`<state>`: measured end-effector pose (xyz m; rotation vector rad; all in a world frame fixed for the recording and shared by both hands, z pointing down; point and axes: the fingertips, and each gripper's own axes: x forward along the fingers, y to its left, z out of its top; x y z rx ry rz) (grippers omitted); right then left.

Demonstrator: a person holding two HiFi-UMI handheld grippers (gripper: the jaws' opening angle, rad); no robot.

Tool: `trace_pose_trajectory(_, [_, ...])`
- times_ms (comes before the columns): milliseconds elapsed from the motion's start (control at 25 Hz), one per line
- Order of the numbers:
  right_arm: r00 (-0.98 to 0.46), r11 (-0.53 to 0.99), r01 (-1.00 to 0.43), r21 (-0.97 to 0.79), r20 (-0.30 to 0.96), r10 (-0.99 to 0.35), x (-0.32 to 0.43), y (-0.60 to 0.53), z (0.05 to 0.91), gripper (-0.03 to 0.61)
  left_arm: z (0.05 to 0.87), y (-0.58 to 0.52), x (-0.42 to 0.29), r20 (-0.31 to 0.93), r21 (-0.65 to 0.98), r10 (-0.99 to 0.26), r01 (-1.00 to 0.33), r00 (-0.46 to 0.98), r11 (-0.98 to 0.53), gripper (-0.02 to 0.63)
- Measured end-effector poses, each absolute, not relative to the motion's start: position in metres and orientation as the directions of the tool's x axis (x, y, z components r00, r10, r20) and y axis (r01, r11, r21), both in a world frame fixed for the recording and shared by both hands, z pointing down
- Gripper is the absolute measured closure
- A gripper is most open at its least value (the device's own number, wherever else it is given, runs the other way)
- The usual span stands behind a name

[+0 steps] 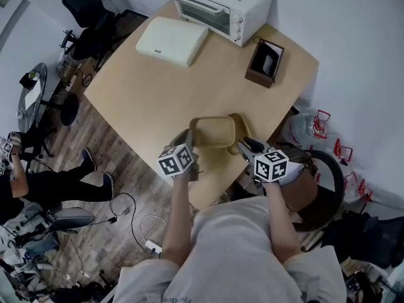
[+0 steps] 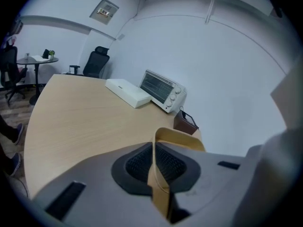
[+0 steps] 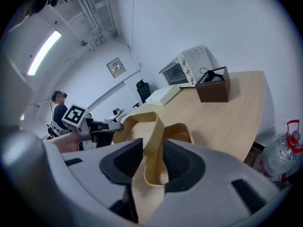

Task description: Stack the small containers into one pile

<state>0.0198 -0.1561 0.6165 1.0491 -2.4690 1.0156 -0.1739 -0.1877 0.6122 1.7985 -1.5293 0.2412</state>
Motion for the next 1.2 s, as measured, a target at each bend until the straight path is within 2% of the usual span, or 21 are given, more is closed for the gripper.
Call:
trace_pose_trajectory(240, [-0.726, 0.485, -0.686, -0.542, 0.468, -0.504, 0.019, -0.137, 0.614, 0.439, 0.608, -0.183, -0.141, 0.586, 0.397, -0.726, -0.909, 0.361, -0.131, 0.595])
trace_pose_trajectory(640, [-0.704, 0.482, -0.709, -0.515, 0.487, -0.517, 0.031, -0.112, 0.613, 0.437, 0.602, -0.195, -0.106, 0.629, 0.299, -0.630, -0.890, 0.456, -0.345, 0.594])
trace_pose_trajectory(1200, [-0.718, 0.506, -0.696, -0.510, 0.503, -0.480, 0.032, -0.096, 0.615, 0.434, 0.604, -0.225, -0.064, 0.715, 0.157, -0.484, -0.791, 0.504, -0.592, 0.594])
